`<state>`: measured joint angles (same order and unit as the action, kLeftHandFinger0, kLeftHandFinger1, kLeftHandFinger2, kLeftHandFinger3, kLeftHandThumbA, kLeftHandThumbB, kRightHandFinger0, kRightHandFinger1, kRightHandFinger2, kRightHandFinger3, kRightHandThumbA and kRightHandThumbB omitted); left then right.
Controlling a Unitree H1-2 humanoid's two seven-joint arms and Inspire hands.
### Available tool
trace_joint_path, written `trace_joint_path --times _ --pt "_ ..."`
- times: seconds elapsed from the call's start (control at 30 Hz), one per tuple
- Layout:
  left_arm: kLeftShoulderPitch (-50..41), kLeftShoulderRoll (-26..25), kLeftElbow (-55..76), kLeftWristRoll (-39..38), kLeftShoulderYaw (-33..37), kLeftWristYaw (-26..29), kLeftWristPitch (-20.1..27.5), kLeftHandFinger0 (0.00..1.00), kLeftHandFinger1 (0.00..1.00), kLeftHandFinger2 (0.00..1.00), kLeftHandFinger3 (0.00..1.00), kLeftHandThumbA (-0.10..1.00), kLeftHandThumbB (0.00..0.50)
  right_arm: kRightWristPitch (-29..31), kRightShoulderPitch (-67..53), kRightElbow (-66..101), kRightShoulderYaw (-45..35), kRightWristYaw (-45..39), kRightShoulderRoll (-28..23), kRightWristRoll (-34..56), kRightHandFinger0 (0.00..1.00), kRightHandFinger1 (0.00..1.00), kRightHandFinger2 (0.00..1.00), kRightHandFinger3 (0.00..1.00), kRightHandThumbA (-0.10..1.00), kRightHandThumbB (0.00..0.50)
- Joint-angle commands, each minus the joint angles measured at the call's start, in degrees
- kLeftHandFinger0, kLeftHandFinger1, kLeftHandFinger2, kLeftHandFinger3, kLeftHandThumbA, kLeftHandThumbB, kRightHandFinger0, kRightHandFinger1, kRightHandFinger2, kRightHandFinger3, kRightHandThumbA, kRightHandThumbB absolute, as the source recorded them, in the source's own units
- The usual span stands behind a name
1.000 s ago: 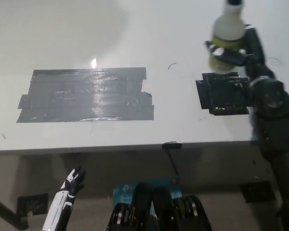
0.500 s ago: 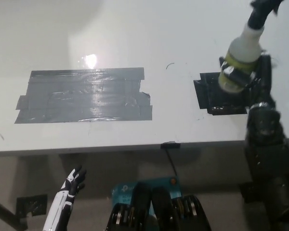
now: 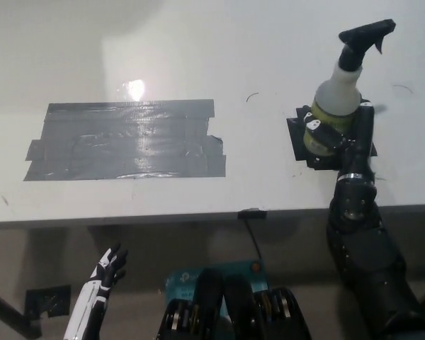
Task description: A person hands a spray bottle to the robot which it grabs with its right hand and places on the black spot infront of it on the table
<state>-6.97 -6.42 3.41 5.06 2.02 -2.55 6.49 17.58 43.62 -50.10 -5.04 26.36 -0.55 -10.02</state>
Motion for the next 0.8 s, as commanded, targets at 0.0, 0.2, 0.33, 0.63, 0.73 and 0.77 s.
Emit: trace_joint_path --times 0.0,0.2,0.33,0.63,0.73,0.77 --pt "0.13 -0.34 0.64 -1.29 -0.63 -0.23 1.95 1.00 1.00 1.00 1.00 1.00 0.011 9.33 3.93 0.44 2.79 5.30 -0.96 -4.90 0.01 0.11 0.30 0.13 0.69 0.394" --pt "0.20 -0.52 0.62 -0.72 -0.29 -0.33 2.16 1.00 1.00 1.00 1.00 1.00 0.010 9.35 1.77 -0.91 2.99 4.27 -1.99 -2.58 0.10 0.22 0.40 0.26 0.69 0.452" --pt "0.07 -0.14 0.65 -1.86 -0.51 -0.49 1.80 1.00 1.00 1.00 1.00 1.00 0.036 4.82 -0.70 0.54 3.35 -8.66 -3.48 2.63 1.00 1.00 1.00 1.00 0.77 0.469" --pt "0.51 -0.21 0.57 -2.61 -0.51 -0.72 1.95 1.00 1.00 1.00 1.00 1.00 0.066 -4.09 -6.13 7.88 3.37 -24.95 -8.83 10.65 1.00 1.00 1.00 1.00 0.85 0.500" --pt "0.60 -0.36 0.33 -2.15 -0.38 -0.61 2.54 1.00 1.00 1.00 1.00 1.00 0.054 -6.10 -6.84 9.86 1.57 -27.94 -9.14 15.08 1.00 1.00 1.00 1.00 0.80 0.500" --pt "0.57 -0.40 0.35 -2.04 -0.35 -0.58 2.51 1.00 1.00 1.00 1.00 1.00 0.060 -7.25 -7.13 10.61 0.50 -29.50 -9.26 17.48 1.00 1.00 1.00 1.00 0.81 0.497"
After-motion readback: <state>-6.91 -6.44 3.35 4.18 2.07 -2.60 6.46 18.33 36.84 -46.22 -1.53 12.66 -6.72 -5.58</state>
